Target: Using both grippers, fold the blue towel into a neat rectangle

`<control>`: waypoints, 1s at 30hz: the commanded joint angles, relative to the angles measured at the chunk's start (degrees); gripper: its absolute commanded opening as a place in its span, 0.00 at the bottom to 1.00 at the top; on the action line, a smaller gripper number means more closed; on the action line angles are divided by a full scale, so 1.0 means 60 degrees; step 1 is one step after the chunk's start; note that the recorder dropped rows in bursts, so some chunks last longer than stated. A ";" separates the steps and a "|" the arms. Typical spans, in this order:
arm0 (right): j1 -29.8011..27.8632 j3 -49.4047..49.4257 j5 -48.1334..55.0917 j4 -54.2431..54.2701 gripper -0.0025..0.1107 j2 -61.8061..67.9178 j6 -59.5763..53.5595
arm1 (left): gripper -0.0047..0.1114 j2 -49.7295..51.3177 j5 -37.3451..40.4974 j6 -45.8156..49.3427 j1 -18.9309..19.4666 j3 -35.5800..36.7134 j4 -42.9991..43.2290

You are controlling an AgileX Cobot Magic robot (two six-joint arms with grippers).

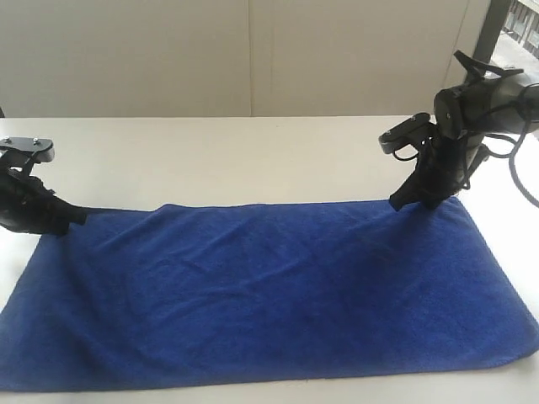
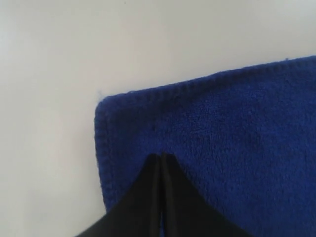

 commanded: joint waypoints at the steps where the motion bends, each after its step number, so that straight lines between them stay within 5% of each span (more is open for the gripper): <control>1: -0.0221 0.0037 -0.0117 -0.0136 0.02 0.0262 0.0044 | 0.04 0.0259 0.0400 0.0039 -0.0076 0.0058 0.0233; 23: -0.0279 0.0037 -0.0020 -0.0017 0.02 -0.1081 0.0044 | 0.04 -0.1156 0.0560 0.0039 -0.0076 0.0058 0.0256; 30: -0.0279 0.1338 0.1881 0.0960 0.02 -0.3217 -0.0327 | 0.04 -0.2269 0.2603 -0.0226 -0.0149 0.0282 0.0805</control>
